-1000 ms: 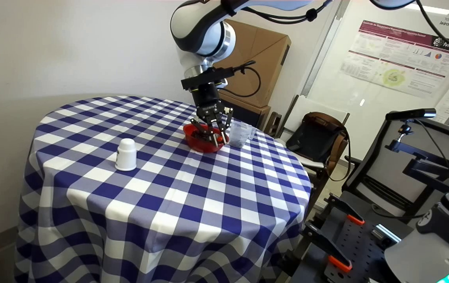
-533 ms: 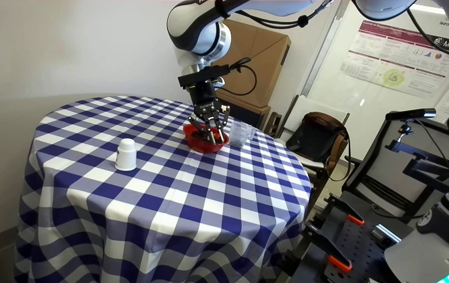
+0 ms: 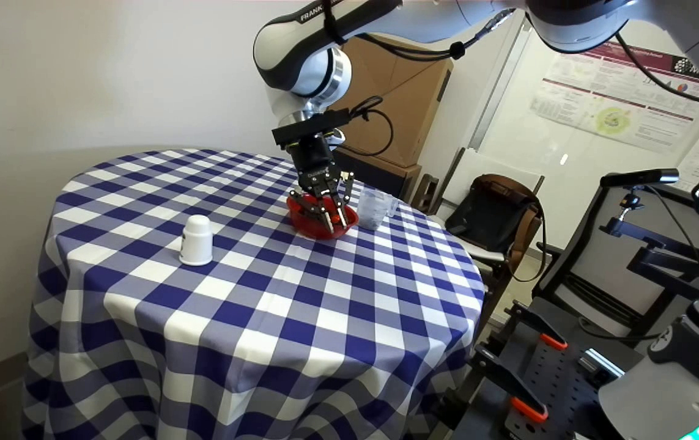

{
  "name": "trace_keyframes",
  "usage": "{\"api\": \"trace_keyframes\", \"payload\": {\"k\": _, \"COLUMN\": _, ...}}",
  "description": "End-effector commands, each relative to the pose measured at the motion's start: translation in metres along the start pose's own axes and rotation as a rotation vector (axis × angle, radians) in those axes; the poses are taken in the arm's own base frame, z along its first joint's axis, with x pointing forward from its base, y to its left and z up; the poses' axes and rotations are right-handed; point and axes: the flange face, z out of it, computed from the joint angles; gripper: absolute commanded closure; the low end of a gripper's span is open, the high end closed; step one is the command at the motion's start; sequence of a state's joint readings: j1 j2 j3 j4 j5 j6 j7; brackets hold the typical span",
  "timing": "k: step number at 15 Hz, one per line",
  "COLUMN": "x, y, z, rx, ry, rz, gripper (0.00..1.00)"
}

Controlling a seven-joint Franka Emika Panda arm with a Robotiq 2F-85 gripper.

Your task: Use the spoon to place some of the contents in the red bowl into the jug, pour the contents in the jug into the red bowl

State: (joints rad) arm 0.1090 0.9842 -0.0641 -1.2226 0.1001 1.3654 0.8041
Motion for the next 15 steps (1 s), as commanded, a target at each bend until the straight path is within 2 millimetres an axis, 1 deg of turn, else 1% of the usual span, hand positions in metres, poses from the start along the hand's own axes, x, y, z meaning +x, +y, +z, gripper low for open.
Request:
{"api": "trace_keyframes", "payload": {"k": 1, "x": 0.0, "y": -0.01, "z": -0.01, "rx": 0.075, "ry": -0.056, "rz": -0.037, "gripper": 0.91}}
{"api": "trace_keyframes", "payload": {"k": 5, "x": -0.008, "y": -0.015, "z": -0.025, "rx": 0.183, "ry": -0.109, "rz": -0.072, "gripper": 0.91}}
{"api": "trace_keyframes", "payload": {"k": 8, "x": -0.01, "y": -0.017, "z": -0.034, "rx": 0.251, "ry": -0.117, "rz": -0.078, "gripper": 0.91}}
{"api": "trace_keyframes", "payload": {"k": 10, "x": -0.007, "y": -0.019, "z": -0.039, "rx": 0.31, "ry": -0.101, "rz": -0.059, "gripper": 0.91}}
{"api": "trace_keyframes", "payload": {"k": 15, "x": 0.009, "y": -0.02, "z": -0.047, "rx": 0.443, "ry": -0.058, "rz": -0.013, "gripper": 0.91}}
